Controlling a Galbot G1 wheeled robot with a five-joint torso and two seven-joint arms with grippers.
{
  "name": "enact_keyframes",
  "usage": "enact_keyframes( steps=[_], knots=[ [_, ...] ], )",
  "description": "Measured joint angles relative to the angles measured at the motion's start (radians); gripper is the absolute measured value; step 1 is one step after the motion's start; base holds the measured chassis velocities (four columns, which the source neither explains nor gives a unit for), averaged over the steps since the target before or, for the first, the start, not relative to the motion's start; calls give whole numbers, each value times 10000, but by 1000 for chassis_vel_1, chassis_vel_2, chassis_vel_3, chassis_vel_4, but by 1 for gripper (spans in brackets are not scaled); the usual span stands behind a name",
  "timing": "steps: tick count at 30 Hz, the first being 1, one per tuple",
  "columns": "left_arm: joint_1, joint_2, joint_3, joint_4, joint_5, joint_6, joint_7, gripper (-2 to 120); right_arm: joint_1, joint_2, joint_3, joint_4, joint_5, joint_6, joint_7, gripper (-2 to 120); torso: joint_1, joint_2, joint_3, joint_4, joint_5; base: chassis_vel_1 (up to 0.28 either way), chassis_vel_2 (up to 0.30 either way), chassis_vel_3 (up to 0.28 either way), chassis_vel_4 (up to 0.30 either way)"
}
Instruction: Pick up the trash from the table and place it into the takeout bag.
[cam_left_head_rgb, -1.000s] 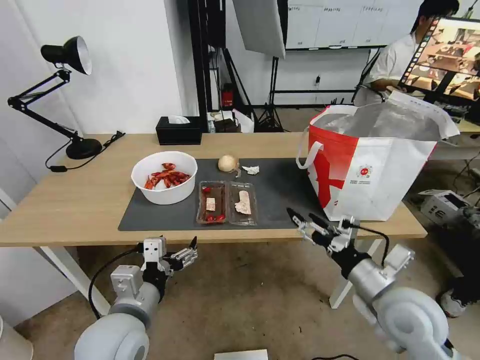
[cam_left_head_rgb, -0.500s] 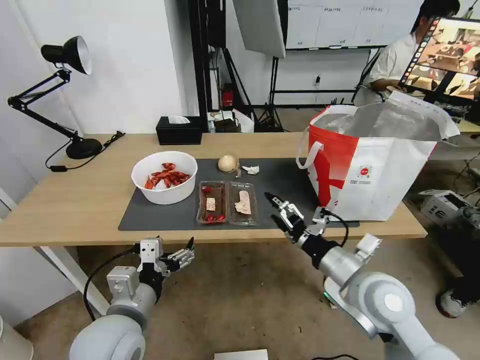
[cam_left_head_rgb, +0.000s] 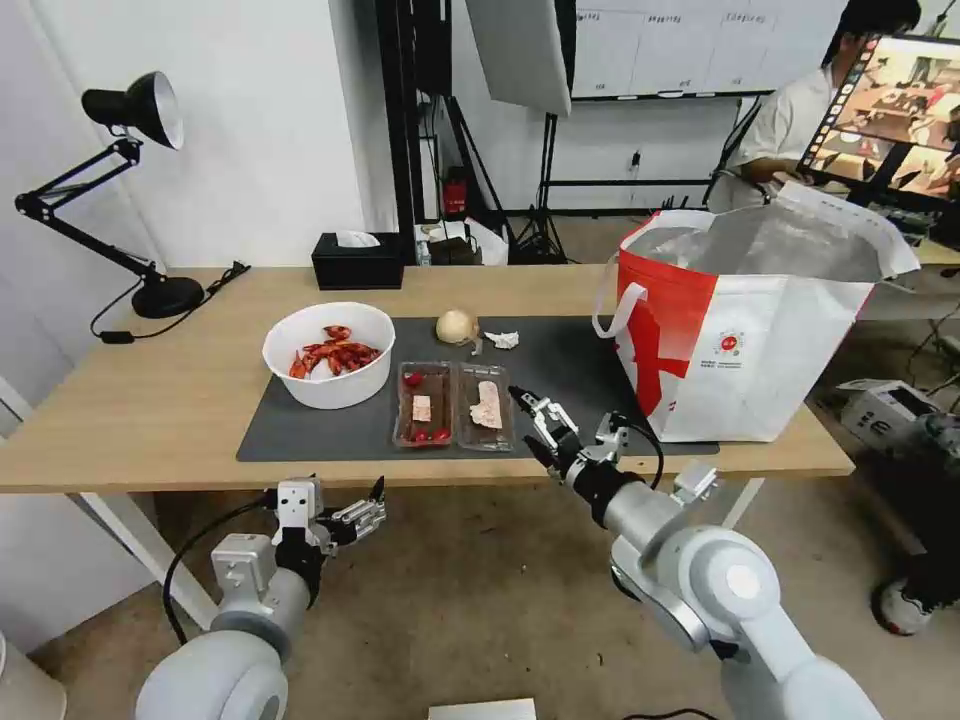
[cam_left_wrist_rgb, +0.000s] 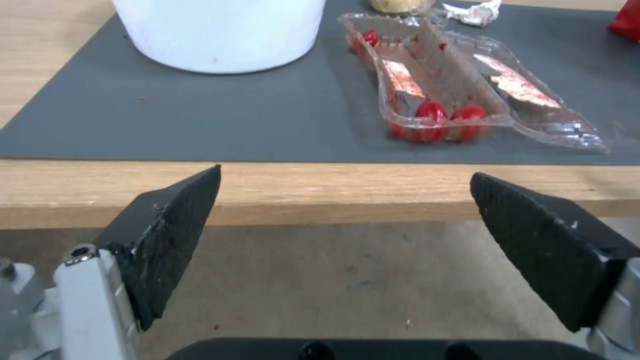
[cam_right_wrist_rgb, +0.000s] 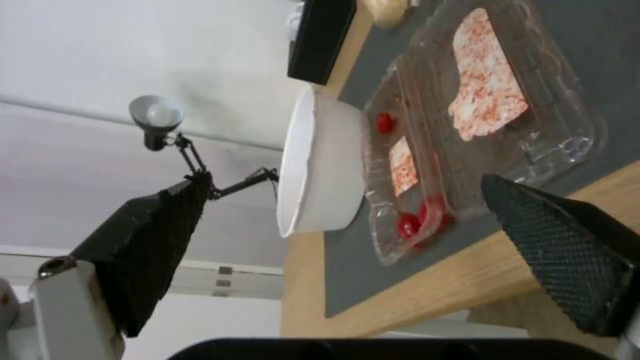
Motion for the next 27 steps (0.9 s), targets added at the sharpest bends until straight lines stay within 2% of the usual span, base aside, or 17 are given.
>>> enact_keyframes(
  steps=[3,13,27],
  knots=[
    [2,-2,-5,9,2,4,0,100,104,41,-82,-50,-41,-18,115,100,0,0,0,0,0,0,0,0,0],
    [70,-20,-82,62,32,19,1,100,954,378,-790,-577,-795,-288,1812,100,0,0,0,0,1,0,0,0,0],
    [159,24,-119,141,58,29,-1,100,1731,834,-1365,-970,-1040,-302,3008,100,-1,1,0,0,0,0,0,0,0]
  ],
)
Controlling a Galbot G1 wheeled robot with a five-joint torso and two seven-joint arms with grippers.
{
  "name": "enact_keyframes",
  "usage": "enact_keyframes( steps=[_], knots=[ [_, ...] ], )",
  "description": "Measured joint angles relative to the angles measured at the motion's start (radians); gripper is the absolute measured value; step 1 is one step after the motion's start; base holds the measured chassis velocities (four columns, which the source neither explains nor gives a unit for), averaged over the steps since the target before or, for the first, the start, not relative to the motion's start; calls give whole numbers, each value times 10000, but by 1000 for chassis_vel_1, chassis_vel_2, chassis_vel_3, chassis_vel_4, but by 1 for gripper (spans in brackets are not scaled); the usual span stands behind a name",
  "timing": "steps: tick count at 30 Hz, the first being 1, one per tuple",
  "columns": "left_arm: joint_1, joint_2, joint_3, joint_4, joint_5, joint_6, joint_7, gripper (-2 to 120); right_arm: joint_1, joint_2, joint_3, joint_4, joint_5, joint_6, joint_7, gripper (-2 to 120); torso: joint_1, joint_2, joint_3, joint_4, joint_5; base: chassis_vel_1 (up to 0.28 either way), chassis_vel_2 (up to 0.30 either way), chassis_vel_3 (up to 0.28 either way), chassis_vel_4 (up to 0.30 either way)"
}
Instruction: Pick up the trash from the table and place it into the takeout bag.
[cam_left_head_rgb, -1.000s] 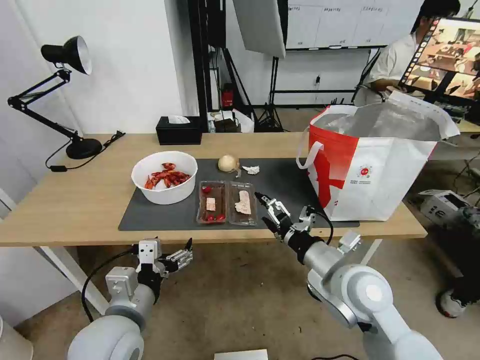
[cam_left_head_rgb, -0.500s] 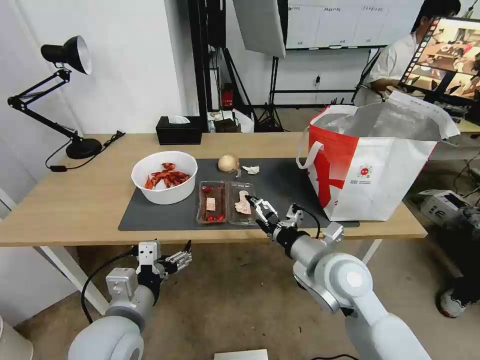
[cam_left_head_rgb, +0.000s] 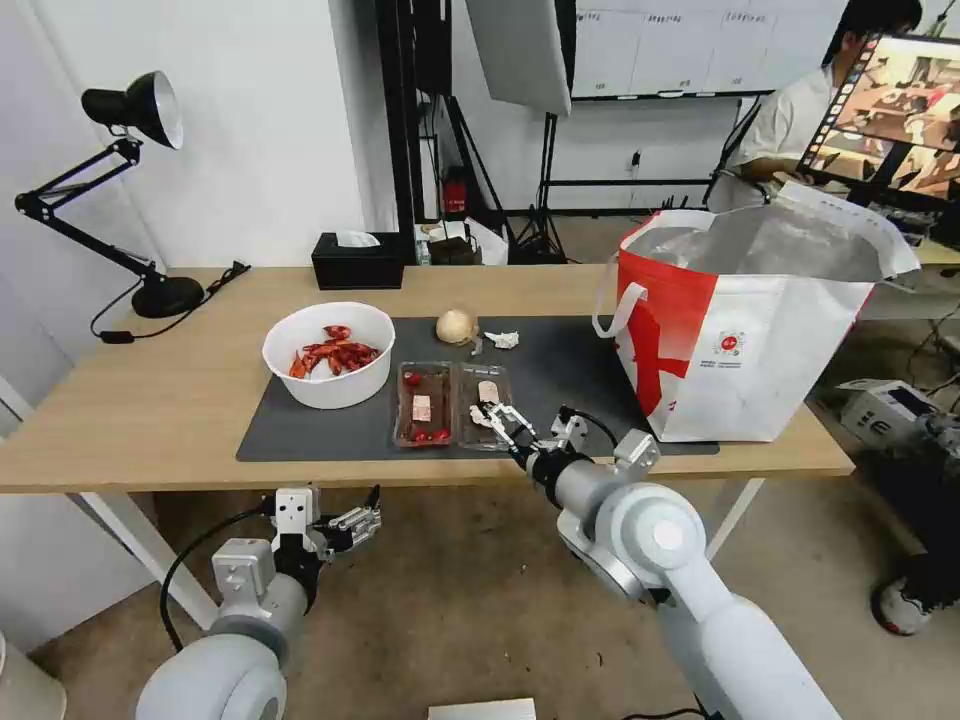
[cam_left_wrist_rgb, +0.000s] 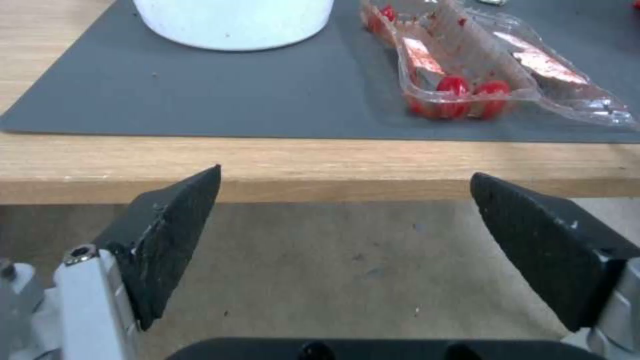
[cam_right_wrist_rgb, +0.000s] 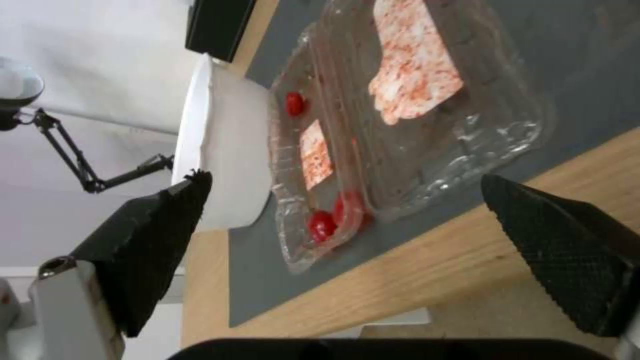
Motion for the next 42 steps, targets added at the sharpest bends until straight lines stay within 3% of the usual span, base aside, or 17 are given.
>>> enact_keyframes(
  steps=[17,42],
  knots=[
    [139,128,-129,-52,-21,22,-9,100,717,730,-480,-675,-437,6,1499,100,0,0,0,0,0,0,0,0,0],
    [94,176,-103,-21,-56,43,-24,100,940,1144,-503,-1136,-436,-29,1676,100,0,0,0,0,1,0,0,0,0]
  ],
)
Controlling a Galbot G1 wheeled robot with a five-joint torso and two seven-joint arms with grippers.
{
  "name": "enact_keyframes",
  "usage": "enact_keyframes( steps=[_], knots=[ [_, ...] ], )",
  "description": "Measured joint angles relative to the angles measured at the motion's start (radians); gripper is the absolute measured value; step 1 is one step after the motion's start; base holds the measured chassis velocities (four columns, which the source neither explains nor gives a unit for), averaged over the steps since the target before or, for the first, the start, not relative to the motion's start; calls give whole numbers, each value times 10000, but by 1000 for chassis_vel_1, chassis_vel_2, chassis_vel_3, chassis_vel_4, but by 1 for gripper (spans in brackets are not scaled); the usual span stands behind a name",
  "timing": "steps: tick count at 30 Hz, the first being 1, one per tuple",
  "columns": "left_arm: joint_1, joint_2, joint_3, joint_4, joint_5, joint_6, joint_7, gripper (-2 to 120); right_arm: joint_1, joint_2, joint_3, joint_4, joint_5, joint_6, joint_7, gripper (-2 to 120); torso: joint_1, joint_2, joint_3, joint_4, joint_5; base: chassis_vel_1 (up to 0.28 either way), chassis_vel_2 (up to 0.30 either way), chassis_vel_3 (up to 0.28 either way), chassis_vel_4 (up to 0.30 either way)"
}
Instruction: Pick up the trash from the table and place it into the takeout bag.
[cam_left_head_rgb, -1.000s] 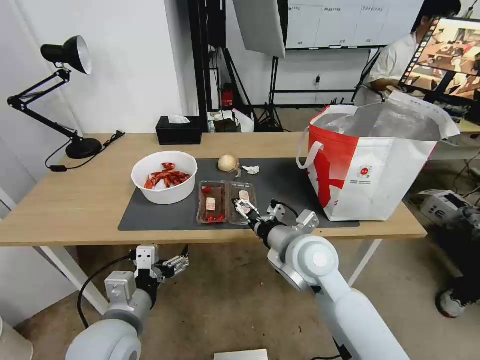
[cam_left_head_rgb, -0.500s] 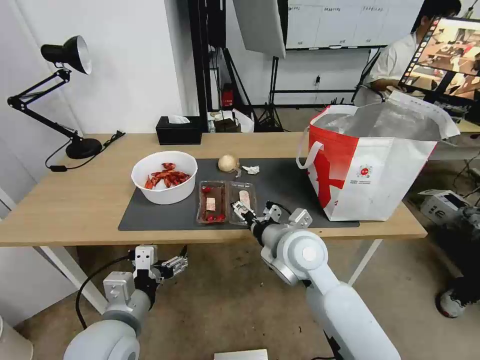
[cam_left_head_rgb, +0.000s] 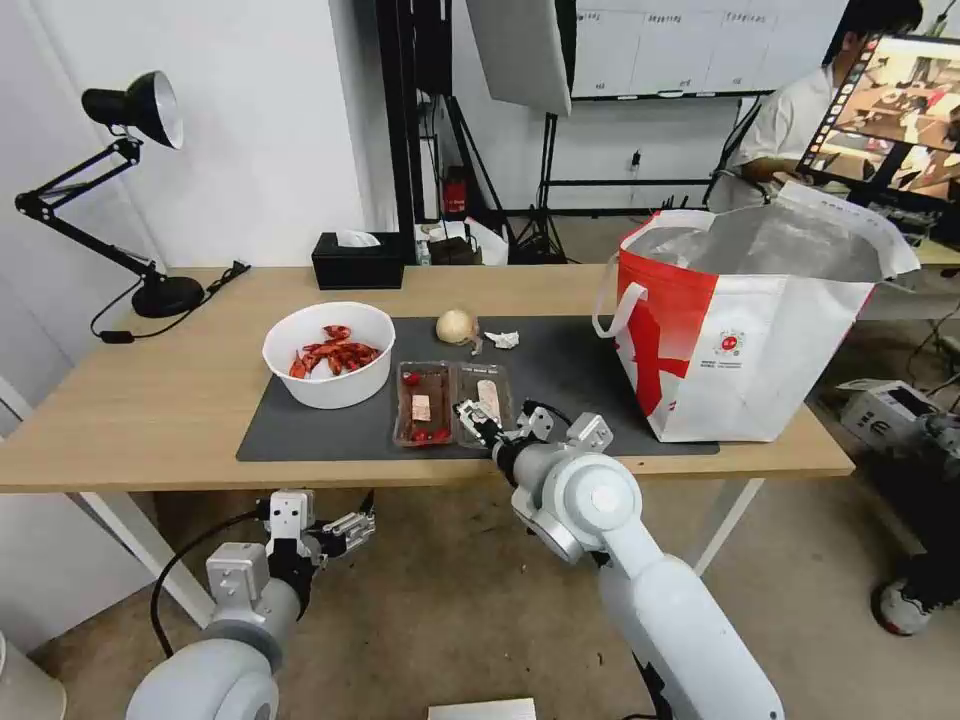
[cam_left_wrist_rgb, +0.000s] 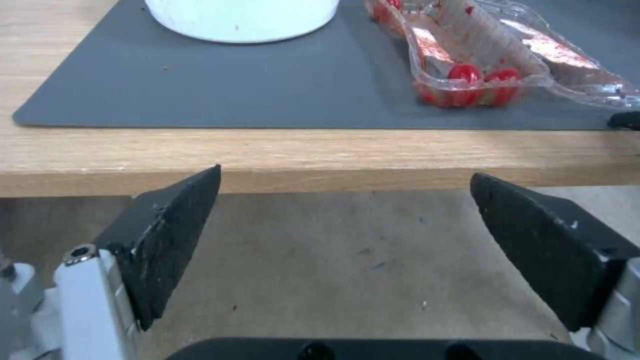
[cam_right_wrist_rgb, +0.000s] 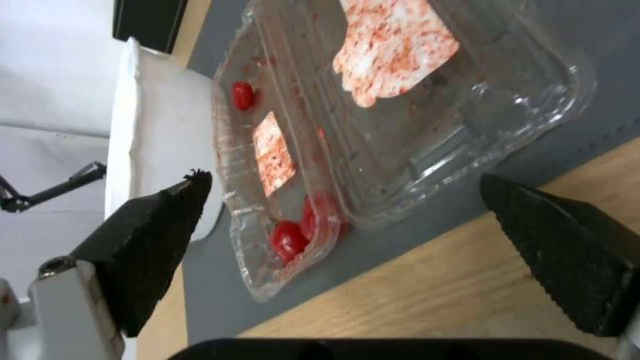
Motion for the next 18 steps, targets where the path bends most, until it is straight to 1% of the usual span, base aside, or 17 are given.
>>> enact_keyframes(
  steps=[5,18],
  knots=[
    [-23,-22,33,17,0,0,-3,100,0,-34,95,-44,8,-2,2,100,-1,0,0,0,0,0,0,0,0],
    [-21,75,-31,12,-17,1,-6,100,7,161,198,-180,43,-3,45,100,-1,0,-1,-2,-1,0,0,0,0]
  ],
)
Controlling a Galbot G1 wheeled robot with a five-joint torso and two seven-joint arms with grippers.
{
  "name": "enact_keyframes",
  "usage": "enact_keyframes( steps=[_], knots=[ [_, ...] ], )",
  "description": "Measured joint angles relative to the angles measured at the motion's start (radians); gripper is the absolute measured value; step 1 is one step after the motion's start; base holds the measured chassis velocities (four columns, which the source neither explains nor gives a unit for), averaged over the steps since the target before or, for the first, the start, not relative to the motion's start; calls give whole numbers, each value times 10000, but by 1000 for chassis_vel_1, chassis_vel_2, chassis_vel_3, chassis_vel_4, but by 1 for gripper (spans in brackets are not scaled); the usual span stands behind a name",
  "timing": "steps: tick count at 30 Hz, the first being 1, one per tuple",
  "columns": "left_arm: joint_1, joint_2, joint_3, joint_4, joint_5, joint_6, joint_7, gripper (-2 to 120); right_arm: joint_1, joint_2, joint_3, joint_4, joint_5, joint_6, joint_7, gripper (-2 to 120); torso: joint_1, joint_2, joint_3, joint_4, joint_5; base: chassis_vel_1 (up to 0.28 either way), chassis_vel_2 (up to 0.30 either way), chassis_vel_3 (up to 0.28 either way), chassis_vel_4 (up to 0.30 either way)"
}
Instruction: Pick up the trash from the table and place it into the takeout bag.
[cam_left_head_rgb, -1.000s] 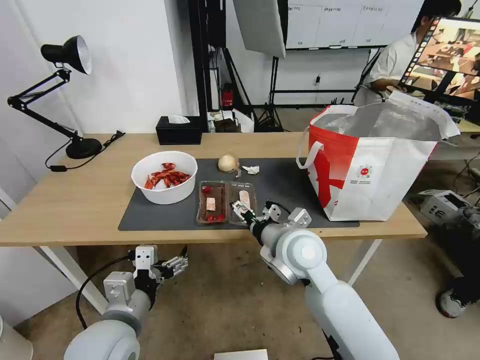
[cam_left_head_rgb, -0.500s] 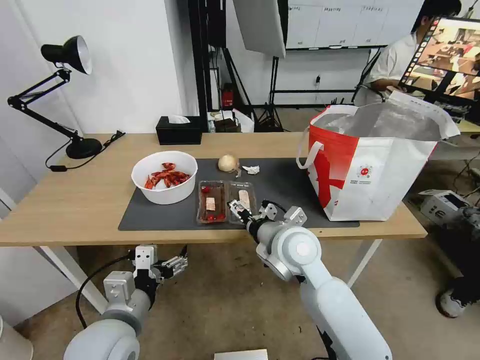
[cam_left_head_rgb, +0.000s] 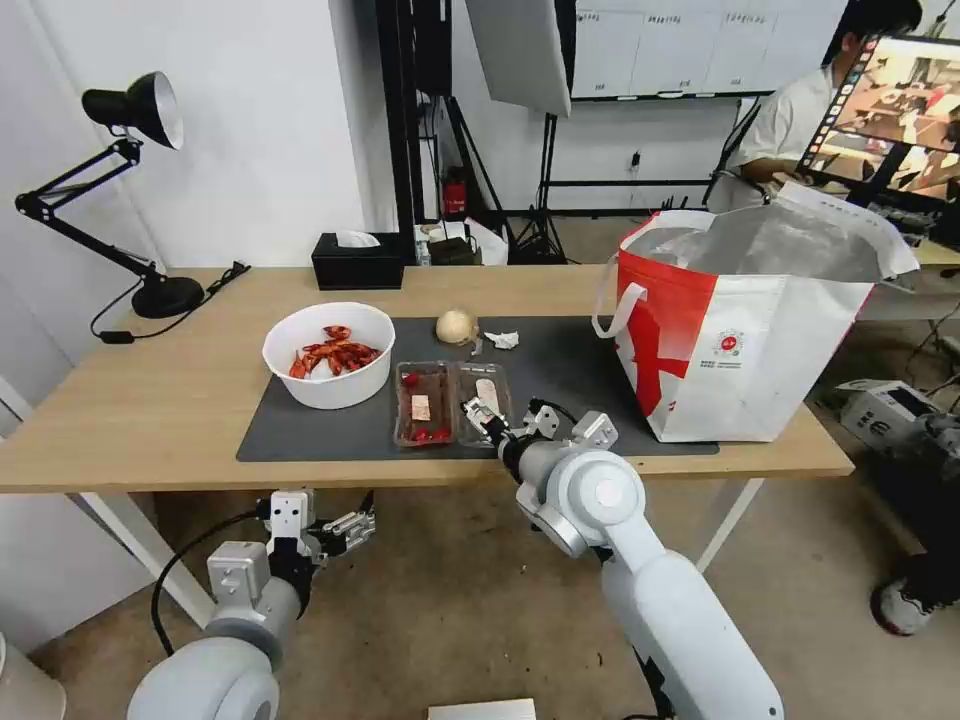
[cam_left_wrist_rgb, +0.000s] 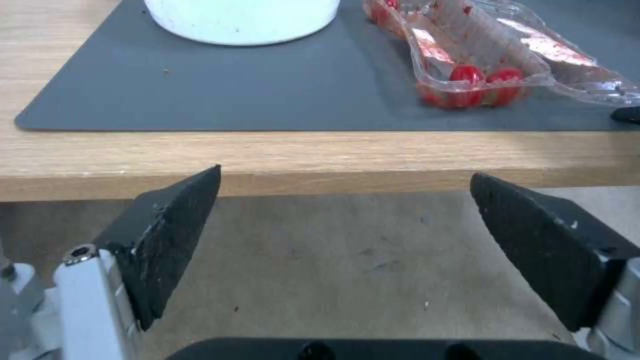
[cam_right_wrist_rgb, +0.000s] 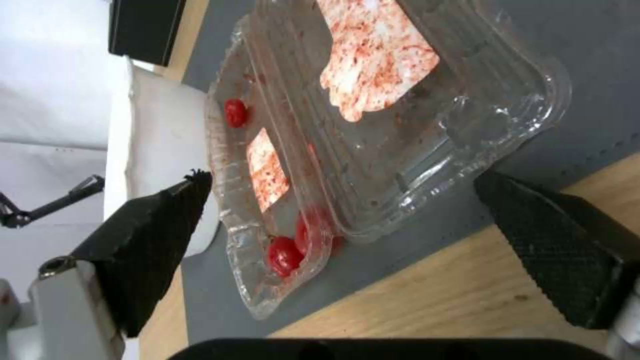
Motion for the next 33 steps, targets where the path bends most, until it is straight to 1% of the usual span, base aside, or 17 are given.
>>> enact_keyframes(
  steps=[15,33],
  knots=[
    [20,11,-25,-54,-9,0,0,100,-80,111,20,73,158,-2,26,100,0,0,1,2,1,0,0,0,0],
    [83,20,-100,-106,-11,-6,0,100,57,384,97,-208,227,13,23,100,0,0,0,1,1,0,0,0,0]
  ],
)
